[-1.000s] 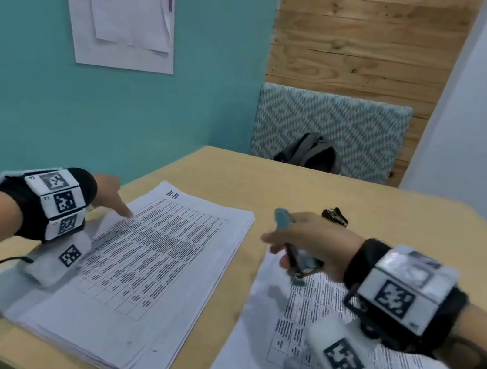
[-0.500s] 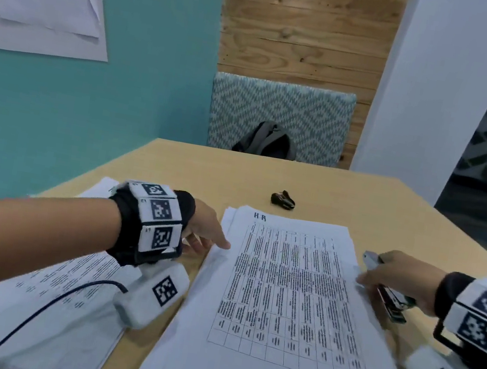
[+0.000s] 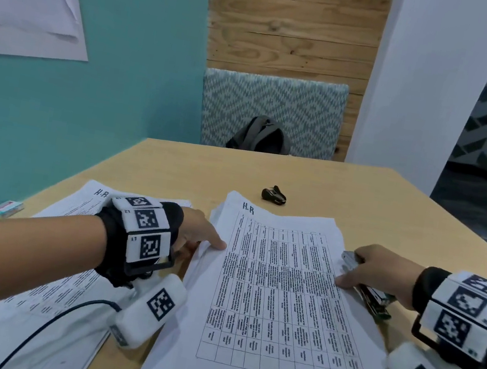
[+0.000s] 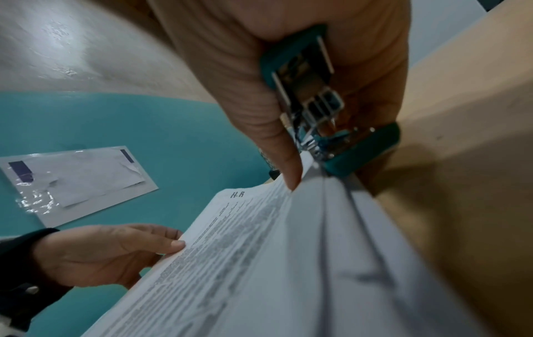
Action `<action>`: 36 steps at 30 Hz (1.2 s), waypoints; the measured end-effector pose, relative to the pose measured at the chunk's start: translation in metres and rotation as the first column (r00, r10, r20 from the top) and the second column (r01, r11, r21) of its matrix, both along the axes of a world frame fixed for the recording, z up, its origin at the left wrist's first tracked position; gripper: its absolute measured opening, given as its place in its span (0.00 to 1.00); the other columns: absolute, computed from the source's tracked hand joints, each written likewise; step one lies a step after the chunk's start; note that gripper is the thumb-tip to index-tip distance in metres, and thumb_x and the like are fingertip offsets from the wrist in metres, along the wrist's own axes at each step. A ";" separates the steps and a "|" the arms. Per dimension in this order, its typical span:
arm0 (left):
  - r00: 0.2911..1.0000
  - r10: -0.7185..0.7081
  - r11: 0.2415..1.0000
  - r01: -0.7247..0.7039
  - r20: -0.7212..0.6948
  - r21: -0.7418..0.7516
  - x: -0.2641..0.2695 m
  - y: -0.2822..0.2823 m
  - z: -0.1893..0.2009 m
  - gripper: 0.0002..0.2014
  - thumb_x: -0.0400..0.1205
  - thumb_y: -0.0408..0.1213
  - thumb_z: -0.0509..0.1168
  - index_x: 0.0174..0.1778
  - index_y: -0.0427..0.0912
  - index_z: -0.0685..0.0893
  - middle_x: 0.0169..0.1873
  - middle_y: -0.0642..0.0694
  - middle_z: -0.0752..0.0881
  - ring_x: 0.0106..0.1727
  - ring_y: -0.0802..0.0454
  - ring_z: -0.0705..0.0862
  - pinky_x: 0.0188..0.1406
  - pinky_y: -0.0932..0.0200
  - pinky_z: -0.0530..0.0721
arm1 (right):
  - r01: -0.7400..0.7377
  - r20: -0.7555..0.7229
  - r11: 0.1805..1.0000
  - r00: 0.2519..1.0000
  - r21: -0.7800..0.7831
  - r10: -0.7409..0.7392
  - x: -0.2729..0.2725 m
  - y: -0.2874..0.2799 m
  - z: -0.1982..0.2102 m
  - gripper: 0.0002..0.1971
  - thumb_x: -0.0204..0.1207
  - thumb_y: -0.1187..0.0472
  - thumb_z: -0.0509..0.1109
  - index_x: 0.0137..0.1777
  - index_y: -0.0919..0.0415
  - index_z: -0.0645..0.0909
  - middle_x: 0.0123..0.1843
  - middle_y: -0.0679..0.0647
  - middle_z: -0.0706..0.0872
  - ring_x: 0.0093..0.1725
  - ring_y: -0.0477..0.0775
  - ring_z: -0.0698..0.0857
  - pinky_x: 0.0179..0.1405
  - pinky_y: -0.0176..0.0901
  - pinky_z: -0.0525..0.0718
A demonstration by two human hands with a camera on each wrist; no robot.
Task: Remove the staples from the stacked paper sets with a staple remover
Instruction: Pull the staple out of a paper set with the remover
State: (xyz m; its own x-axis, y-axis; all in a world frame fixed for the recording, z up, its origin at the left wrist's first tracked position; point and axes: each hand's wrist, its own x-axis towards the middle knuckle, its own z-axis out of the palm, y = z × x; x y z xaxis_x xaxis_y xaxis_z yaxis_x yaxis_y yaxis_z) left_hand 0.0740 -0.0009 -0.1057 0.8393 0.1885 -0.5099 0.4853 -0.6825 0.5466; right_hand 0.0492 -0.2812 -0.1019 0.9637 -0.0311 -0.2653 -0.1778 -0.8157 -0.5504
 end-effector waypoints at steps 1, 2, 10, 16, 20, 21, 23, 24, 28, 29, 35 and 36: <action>1.000 -0.002 1.000 0.002 0.013 0.001 -0.001 -0.001 0.000 0.26 0.74 0.44 0.73 0.62 0.32 0.77 0.50 0.33 0.82 0.46 0.43 0.77 0.43 0.55 0.71 | -0.002 -0.001 1.000 1.000 -0.003 0.002 0.000 0.000 0.000 0.13 0.69 0.61 0.78 0.39 0.65 0.75 0.39 0.60 0.79 0.39 0.57 0.76 0.34 0.43 0.68; 1.000 -0.001 1.000 0.001 0.017 0.001 -0.002 -0.002 0.001 0.28 0.73 0.44 0.75 0.63 0.32 0.76 0.48 0.36 0.80 0.46 0.43 0.77 0.44 0.55 0.72 | -0.004 -0.001 1.000 1.000 -0.006 0.004 0.001 -0.001 0.000 0.13 0.69 0.61 0.78 0.39 0.65 0.75 0.40 0.60 0.79 0.39 0.58 0.77 0.34 0.43 0.69; 0.996 0.087 0.971 -0.087 -0.011 -0.221 0.000 0.001 0.001 0.38 0.56 0.45 0.84 0.59 0.32 0.81 0.44 0.38 0.85 0.41 0.43 0.82 0.47 0.53 0.81 | -0.018 0.000 1.000 1.000 0.007 0.018 0.003 -0.003 -0.002 0.14 0.69 0.61 0.78 0.43 0.66 0.76 0.44 0.62 0.81 0.43 0.59 0.78 0.39 0.43 0.71; 0.992 0.032 0.892 -0.084 -0.122 -0.445 -0.010 -0.004 -0.005 0.34 0.65 0.38 0.80 0.65 0.32 0.78 0.64 0.34 0.82 0.60 0.40 0.80 0.68 0.41 0.75 | -0.020 0.006 0.999 1.000 0.025 0.020 0.005 -0.004 -0.005 0.14 0.69 0.62 0.78 0.40 0.65 0.73 0.42 0.61 0.79 0.40 0.58 0.77 0.37 0.43 0.70; 0.996 0.048 0.695 -0.090 -0.079 -0.713 -0.016 -0.020 -0.008 0.17 0.72 0.36 0.68 0.56 0.34 0.81 0.47 0.34 0.86 0.38 0.41 0.88 0.44 0.41 0.85 | -0.003 -0.008 0.995 1.000 0.097 0.004 0.005 -0.005 -0.007 0.16 0.69 0.63 0.78 0.42 0.65 0.71 0.42 0.61 0.75 0.41 0.57 0.74 0.37 0.41 0.67; 0.997 0.027 0.657 -0.070 -0.069 -0.751 -0.015 -0.021 -0.008 0.18 0.70 0.36 0.68 0.55 0.35 0.81 0.46 0.34 0.86 0.38 0.41 0.87 0.45 0.40 0.85 | -0.003 -0.011 0.993 1.000 0.117 0.005 0.004 -0.006 -0.006 0.16 0.69 0.64 0.78 0.43 0.65 0.71 0.43 0.61 0.75 0.41 0.57 0.73 0.37 0.41 0.66; 0.998 0.016 0.655 -0.059 -0.064 -0.753 -0.016 -0.023 -0.007 0.15 0.74 0.33 0.67 0.56 0.33 0.80 0.46 0.34 0.85 0.41 0.40 0.86 0.56 0.38 0.82 | 0.008 -0.027 0.989 1.000 0.151 -0.004 0.005 -0.008 -0.006 0.15 0.69 0.64 0.78 0.44 0.66 0.72 0.44 0.63 0.75 0.42 0.57 0.73 0.40 0.42 0.67; 0.998 0.021 0.678 -0.057 -0.059 -0.733 -0.018 -0.023 -0.005 0.12 0.78 0.31 0.65 0.57 0.32 0.79 0.47 0.32 0.85 0.43 0.39 0.84 0.61 0.36 0.79 | 0.013 -0.035 0.986 0.999 0.164 -0.007 0.005 -0.009 -0.006 0.15 0.68 0.64 0.78 0.44 0.66 0.73 0.45 0.67 0.77 0.43 0.57 0.74 0.42 0.42 0.67; 0.991 -0.037 0.650 0.124 0.132 -0.749 -0.022 -0.022 0.007 0.17 0.82 0.28 0.61 0.67 0.32 0.75 0.63 0.28 0.81 0.53 0.35 0.83 0.60 0.35 0.79 | 0.061 0.017 0.967 0.998 0.249 -0.067 0.000 -0.016 0.000 0.25 0.62 0.60 0.82 0.50 0.77 0.77 0.55 0.76 0.81 0.47 0.65 0.80 0.50 0.45 0.74; 0.977 -0.073 0.610 0.202 0.199 -0.766 -0.024 -0.021 0.014 0.20 0.79 0.29 0.65 0.68 0.33 0.75 0.64 0.29 0.80 0.53 0.36 0.84 0.57 0.37 0.82 | 0.068 0.045 0.950 0.995 0.304 -0.085 0.000 -0.019 0.004 0.28 0.61 0.58 0.81 0.54 0.78 0.78 0.58 0.73 0.83 0.51 0.69 0.82 0.55 0.47 0.77; 0.842 -0.037 0.506 0.480 0.538 -0.716 -0.041 -0.020 0.078 0.27 0.67 0.33 0.77 0.62 0.35 0.79 0.50 0.36 0.89 0.43 0.44 0.90 0.40 0.49 0.89 | -0.041 0.288 0.743 0.935 0.668 -0.208 -0.022 -0.024 0.073 0.03 0.73 0.64 0.72 0.44 0.63 0.81 0.33 0.54 0.85 0.26 0.47 0.81 0.24 0.38 0.75; 0.804 0.001 0.515 0.510 0.595 -0.689 -0.045 -0.022 0.091 0.23 0.71 0.31 0.71 0.62 0.34 0.78 0.47 0.38 0.90 0.41 0.46 0.90 0.38 0.51 0.89 | -0.082 0.372 0.744 0.898 0.663 -0.233 -0.027 -0.023 0.087 0.03 0.73 0.65 0.72 0.43 0.62 0.81 0.34 0.54 0.84 0.27 0.47 0.81 0.26 0.38 0.75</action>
State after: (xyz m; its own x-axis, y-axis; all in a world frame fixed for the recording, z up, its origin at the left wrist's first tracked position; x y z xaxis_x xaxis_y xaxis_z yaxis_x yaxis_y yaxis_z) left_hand 0.0292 -0.0225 -0.0146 0.9273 -0.3392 0.1584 -0.1255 0.1168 0.9852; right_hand 0.0219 -0.3038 -0.0145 0.9828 -0.0815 0.1658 0.1444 -0.2208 -0.9646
